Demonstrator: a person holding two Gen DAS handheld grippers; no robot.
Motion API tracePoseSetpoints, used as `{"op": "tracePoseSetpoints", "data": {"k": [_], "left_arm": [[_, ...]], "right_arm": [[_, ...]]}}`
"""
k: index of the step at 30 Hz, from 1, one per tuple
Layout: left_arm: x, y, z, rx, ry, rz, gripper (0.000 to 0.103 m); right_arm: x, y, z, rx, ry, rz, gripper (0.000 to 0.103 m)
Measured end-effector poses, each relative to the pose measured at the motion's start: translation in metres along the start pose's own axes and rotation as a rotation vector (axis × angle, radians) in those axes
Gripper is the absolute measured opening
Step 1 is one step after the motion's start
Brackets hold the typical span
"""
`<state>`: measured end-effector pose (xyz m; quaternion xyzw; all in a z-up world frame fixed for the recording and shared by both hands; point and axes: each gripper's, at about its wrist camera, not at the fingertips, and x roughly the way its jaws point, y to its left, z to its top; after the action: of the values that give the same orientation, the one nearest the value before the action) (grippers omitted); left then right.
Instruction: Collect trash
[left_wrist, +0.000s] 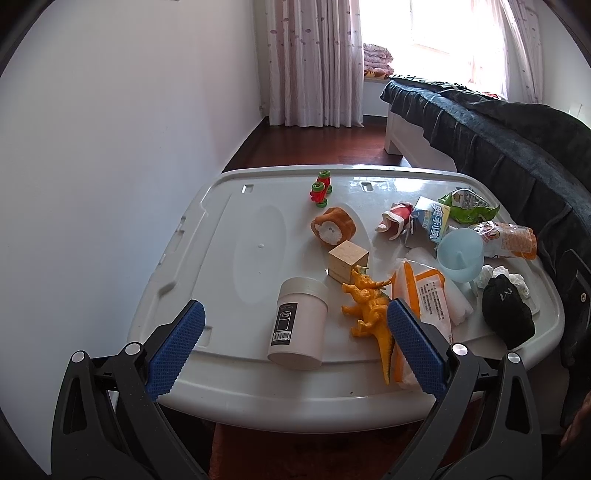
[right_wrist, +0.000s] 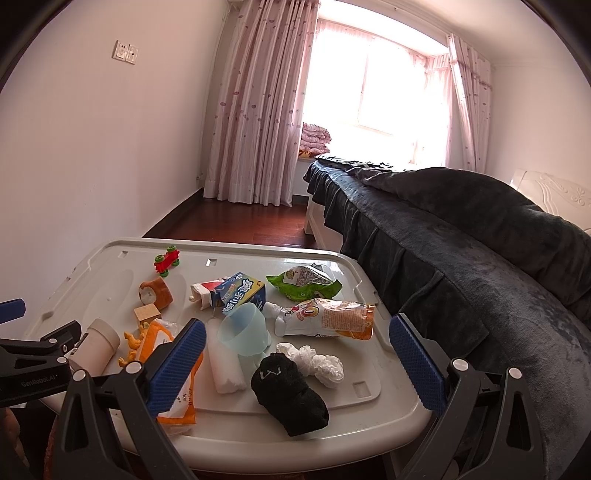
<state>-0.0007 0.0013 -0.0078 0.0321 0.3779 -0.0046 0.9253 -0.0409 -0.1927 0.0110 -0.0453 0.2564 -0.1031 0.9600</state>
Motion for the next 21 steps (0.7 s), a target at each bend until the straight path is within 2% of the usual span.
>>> {"op": "tracePoseSetpoints", "data": {"k": [21], "left_arm": [[0.0004, -0.0002, -0.0009, -0.001, 0.000, 0.000, 0.096]], "right_arm": [[0.0004, 0.0000, -0.0008, 0.003, 0.000, 0.001, 0.098]]}}
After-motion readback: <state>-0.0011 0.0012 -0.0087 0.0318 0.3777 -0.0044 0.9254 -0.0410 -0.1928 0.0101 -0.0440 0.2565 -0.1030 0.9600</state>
